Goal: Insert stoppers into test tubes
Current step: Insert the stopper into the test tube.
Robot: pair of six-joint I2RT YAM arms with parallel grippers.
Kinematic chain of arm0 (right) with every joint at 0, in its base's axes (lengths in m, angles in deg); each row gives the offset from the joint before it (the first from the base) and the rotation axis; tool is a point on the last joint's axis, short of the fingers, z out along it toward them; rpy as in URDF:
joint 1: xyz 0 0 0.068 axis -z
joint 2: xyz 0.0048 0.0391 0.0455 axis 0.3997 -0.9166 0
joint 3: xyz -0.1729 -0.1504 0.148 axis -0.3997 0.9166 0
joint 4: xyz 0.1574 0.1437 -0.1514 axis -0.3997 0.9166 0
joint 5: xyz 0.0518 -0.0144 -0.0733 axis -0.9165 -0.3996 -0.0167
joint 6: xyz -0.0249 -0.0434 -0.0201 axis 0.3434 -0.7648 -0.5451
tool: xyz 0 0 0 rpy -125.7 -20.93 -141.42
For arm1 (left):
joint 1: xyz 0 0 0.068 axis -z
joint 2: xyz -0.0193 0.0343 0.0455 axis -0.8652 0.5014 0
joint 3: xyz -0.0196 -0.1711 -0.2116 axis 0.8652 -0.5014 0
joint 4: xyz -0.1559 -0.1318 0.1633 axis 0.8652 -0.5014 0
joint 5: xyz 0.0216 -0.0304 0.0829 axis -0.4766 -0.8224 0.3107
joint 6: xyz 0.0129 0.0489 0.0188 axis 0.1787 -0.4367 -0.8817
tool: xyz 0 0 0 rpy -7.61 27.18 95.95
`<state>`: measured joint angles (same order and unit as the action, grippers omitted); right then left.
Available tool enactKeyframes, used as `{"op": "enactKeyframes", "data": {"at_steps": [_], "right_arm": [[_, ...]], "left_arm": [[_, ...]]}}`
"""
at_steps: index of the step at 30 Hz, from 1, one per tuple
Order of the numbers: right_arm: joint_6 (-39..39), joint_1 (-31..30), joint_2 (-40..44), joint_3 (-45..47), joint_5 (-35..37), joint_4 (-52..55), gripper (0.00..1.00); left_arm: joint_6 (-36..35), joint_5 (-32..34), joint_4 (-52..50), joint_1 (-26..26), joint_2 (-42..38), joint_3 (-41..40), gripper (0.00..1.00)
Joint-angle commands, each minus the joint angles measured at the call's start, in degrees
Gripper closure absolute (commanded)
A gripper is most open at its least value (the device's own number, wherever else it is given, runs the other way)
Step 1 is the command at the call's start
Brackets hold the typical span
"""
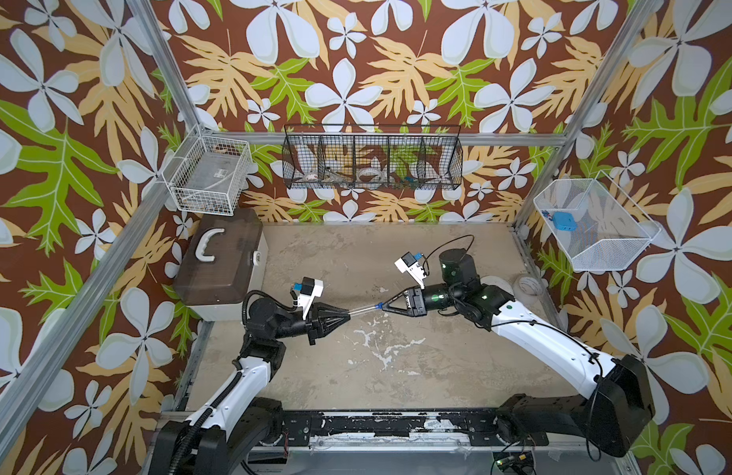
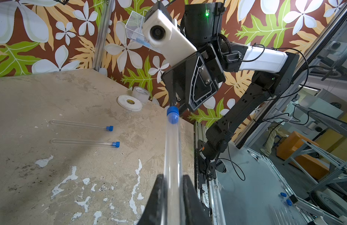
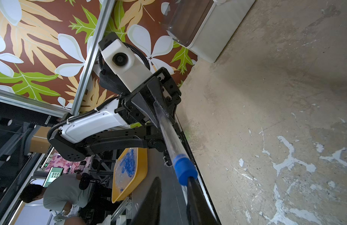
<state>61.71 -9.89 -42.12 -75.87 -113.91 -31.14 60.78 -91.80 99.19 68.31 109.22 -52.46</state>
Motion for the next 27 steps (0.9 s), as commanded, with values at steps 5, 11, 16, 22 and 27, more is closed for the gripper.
{"op": "enactKeyframes", "data": {"at_steps": [5, 11, 16, 22, 27], "right_arm": [[-0.77, -0.87, -0.59, -0.52, -0.77, -0.63, 0.77], [-0.63, -1.51, -1.12, -0.69, -0.94, -1.01, 0.80], [-0.85, -1.70, -1.81, -1.30, -1.15, -0.97, 0.81], [-2.44, -1.60, -2.60, -3.20, -0.58, 0.75, 0.79], [-2.85, -1.60, -3.20, -4.03, -0.70, 1.45, 0.79]], "left_arm": [[-0.51, -0.45, 1.28, 0.02, -0.13, 0.25, 1.00], [-0.60, -0.62, 1.28, 0.03, 0.00, 0.25, 1.00], [-0.75, -0.81, 1.28, 0.03, 0.13, 0.25, 1.00], [-1.20, -1.14, 1.20, 0.03, 0.13, 0.07, 1.00], [-2.07, -1.61, 0.85, 0.03, 0.13, 0.04, 1.00]]}}
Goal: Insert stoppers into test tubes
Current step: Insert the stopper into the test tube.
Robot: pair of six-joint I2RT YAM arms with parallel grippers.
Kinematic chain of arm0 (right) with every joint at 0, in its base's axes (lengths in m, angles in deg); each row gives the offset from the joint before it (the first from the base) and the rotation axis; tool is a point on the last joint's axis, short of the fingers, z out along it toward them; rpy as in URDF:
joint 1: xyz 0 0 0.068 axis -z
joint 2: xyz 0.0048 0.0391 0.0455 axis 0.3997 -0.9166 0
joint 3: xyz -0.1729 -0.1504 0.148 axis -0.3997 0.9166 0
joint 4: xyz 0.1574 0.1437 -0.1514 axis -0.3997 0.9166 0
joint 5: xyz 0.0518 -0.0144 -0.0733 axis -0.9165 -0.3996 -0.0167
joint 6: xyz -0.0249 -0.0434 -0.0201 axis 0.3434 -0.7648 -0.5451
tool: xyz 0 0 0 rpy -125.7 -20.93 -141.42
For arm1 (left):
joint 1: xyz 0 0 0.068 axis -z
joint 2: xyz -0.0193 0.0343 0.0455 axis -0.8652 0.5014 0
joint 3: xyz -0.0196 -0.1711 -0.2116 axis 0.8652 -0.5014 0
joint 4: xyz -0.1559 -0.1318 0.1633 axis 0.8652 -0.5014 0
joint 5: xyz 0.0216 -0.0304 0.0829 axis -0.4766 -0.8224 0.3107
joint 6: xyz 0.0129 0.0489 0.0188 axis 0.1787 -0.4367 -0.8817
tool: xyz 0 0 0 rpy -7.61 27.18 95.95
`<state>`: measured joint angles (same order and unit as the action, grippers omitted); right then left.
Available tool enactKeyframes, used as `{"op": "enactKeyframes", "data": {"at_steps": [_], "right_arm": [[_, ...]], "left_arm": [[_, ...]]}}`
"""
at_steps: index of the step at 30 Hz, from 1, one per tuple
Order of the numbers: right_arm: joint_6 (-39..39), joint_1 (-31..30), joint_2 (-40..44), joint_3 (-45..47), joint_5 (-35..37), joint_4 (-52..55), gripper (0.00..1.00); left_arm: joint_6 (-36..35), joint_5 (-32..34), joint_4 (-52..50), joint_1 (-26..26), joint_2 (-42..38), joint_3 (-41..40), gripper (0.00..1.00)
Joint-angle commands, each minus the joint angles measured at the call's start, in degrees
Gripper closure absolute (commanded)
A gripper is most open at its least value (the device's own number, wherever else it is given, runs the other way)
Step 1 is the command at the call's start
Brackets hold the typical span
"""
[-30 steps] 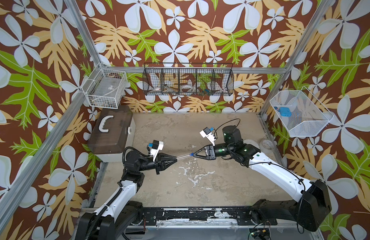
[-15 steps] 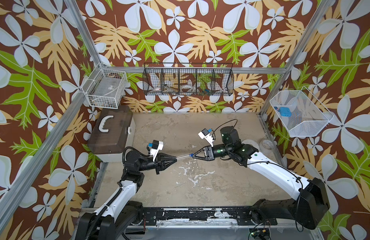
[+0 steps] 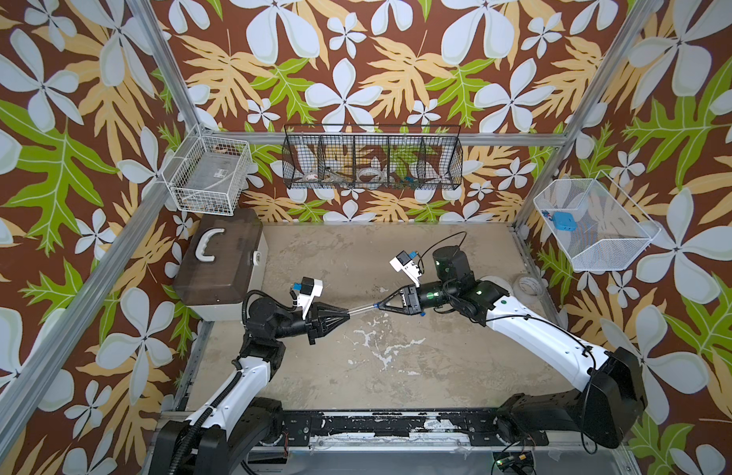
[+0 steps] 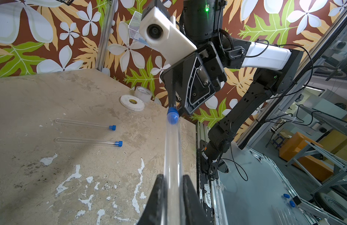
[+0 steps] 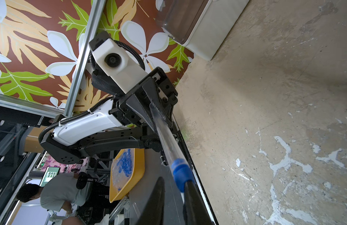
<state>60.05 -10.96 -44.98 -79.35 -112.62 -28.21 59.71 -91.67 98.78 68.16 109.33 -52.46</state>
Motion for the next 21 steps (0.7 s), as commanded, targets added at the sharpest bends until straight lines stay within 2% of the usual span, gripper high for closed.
{"op": "enactKeyframes", "data": {"at_steps": [1, 6, 17, 21], "right_arm": [[-1.38, -0.54, -0.36, -0.65, -1.91, -1.26, 0.79], [-1.51, -0.54, -0.54, -0.65, -1.91, -1.12, 0.81], [-4.16, -0.52, -1.77, -2.14, -2.44, 2.05, 0.99], [-5.03, -0.55, -1.92, -2.35, -3.33, 2.70, 1.00]], "left_arm": [[-1.10, -1.80, 1.19, 0.19, 0.02, 0.07, 1.00], [-1.20, -2.03, 1.08, 0.18, 0.02, 0.16, 1.00], [-2.77, -3.21, 0.19, 0.19, -0.24, 0.33, 1.00], [-3.78, -3.98, -0.41, 0.19, -0.33, 0.39, 1.00]]}}
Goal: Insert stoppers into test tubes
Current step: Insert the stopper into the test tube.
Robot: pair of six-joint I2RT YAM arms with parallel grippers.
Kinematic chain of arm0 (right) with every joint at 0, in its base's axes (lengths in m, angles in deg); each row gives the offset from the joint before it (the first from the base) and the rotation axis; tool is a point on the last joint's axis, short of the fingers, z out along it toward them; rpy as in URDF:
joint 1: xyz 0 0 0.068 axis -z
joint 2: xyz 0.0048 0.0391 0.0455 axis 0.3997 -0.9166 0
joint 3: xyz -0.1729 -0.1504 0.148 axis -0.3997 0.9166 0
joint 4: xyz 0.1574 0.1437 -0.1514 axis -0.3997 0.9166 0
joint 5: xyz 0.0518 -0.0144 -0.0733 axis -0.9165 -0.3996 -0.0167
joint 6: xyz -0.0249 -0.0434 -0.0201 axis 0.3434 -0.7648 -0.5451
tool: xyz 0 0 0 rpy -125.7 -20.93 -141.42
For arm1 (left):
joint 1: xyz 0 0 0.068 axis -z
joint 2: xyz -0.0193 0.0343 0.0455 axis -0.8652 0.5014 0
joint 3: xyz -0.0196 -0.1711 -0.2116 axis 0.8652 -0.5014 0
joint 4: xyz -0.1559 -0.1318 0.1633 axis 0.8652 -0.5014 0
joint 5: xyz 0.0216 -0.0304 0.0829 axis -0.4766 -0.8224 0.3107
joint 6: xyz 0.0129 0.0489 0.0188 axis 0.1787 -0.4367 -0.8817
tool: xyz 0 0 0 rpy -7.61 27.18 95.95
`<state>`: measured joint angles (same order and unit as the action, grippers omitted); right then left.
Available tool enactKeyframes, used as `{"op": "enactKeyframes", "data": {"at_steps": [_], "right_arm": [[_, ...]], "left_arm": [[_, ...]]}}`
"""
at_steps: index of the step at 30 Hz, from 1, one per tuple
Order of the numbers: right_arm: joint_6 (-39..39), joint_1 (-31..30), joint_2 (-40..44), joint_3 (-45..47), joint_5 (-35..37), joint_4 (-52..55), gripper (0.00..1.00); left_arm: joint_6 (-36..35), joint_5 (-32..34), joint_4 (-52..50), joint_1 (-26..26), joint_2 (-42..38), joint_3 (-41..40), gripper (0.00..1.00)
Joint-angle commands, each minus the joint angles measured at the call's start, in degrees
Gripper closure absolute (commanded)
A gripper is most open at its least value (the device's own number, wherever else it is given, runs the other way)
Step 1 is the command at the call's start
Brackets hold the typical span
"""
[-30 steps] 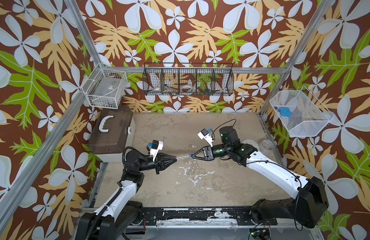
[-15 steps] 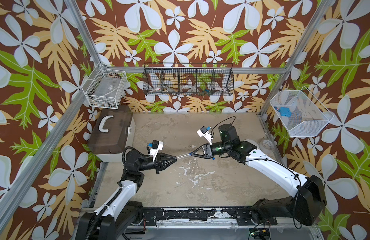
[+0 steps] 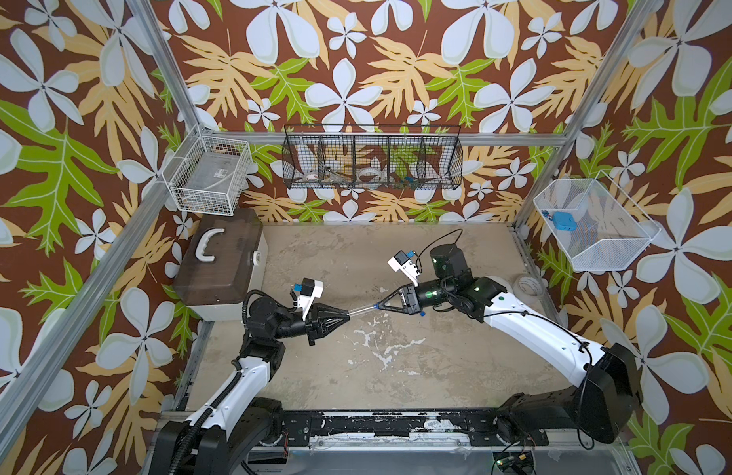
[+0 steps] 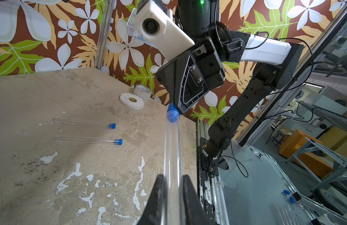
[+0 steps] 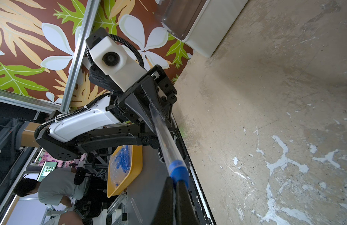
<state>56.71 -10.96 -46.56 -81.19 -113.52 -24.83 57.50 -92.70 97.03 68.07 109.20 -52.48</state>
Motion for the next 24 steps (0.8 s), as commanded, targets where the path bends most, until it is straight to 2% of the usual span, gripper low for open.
{"op": "enactKeyframes", "data": {"at_steps": [1, 7, 13, 15, 18, 24], "right_arm": [[-2.58, -0.52, -0.44, -0.85, -2.50, 0.09, 1.00], [-8.95, -0.54, -1.68, -2.44, -5.03, 4.60, 1.00], [-13.60, -0.52, -3.33, -2.89, -9.17, 6.39, 1.00], [-14.73, -0.47, -3.70, -3.03, -10.74, 6.36, 1.00], [-14.54, -0.42, -3.73, -2.73, -12.74, 4.34, 1.00], [-9.29, -0.39, -2.67, -1.54, -14.08, -2.37, 1.00]], "left_arm": [[-1.68, -3.06, 1.26, 0.25, -0.20, 0.44, 1.00], [-1.84, -4.60, 0.58, 0.24, -0.29, 1.17, 1.00], [6.35, -6.23, 11.91, 0.32, -0.29, -0.47, 1.00], [7.11, -6.51, 13.07, 0.36, -0.37, -0.61, 1.00], [8.20, -6.76, 14.58, 0.54, -0.46, -0.76, 1.00], [13.82, -5.15, 22.73, 1.35, -0.24, -2.25, 1.00]]}}
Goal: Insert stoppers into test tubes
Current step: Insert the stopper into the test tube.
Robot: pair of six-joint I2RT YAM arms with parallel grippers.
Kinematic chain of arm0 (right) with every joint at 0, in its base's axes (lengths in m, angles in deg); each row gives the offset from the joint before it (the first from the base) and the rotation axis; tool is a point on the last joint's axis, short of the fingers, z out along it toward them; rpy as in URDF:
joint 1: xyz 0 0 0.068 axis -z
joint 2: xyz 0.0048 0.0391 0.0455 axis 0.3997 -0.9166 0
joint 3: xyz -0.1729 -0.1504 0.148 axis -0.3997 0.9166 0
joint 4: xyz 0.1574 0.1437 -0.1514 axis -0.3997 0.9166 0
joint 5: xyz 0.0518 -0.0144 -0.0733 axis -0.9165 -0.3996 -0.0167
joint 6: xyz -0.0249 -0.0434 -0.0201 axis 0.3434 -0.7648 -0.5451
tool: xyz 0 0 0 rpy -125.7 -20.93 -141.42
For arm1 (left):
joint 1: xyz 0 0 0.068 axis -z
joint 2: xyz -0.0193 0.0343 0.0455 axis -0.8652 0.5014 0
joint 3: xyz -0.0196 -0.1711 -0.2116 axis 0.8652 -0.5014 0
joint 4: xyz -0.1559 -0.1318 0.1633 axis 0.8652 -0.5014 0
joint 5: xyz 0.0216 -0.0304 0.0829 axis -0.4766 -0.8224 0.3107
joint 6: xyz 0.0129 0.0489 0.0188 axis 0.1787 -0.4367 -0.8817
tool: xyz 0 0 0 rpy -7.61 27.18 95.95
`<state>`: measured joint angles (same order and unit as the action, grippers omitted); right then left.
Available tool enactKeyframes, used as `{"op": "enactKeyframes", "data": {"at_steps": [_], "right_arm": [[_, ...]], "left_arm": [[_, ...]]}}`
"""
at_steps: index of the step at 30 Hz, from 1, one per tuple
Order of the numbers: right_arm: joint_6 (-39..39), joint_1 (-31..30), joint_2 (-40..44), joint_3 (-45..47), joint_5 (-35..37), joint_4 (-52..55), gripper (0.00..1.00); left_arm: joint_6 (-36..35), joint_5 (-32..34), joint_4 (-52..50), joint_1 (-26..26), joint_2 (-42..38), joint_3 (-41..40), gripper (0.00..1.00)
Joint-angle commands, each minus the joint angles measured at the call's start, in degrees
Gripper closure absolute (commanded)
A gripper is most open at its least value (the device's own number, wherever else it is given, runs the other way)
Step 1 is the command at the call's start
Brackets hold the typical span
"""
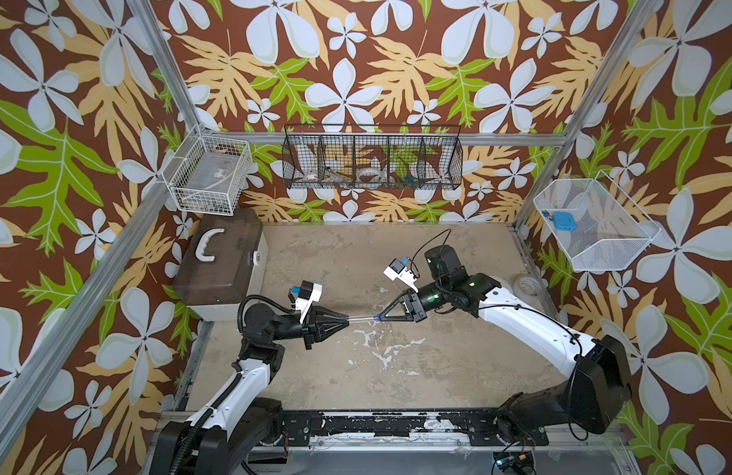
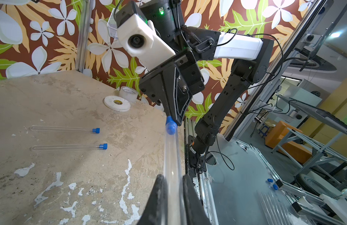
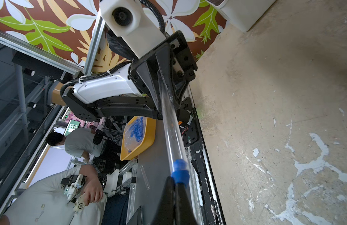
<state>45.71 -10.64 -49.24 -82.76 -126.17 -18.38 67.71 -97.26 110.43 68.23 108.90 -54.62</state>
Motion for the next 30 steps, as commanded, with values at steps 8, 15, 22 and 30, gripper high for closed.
{"op": "enactKeyframes", "data": {"at_steps": [8, 15, 22, 30], "right_arm": [[7.72, -0.70, 2.04, 1.76, 0.35, -16.07, 1.00], [-2.72, -0.92, 3.08, -1.59, 8.26, -8.76, 1.00], [-12.12, -1.51, 6.93, -0.14, 9.38, -11.28, 1.00], [-23.06, -1.57, 7.75, 0.74, 9.31, -6.88, 1.00]], "left_arm": [[6.57, 1.45, 11.80, 2.56, 0.80, -0.16, 1.00], [7.83, 1.81, 12.37, 3.26, 1.16, 0.31, 1.00], [9.08, 2.01, 12.37, 3.68, 1.86, 1.44, 1.00], [10.03, 1.45, 12.94, 3.67, 1.78, 2.06, 1.00]]}}
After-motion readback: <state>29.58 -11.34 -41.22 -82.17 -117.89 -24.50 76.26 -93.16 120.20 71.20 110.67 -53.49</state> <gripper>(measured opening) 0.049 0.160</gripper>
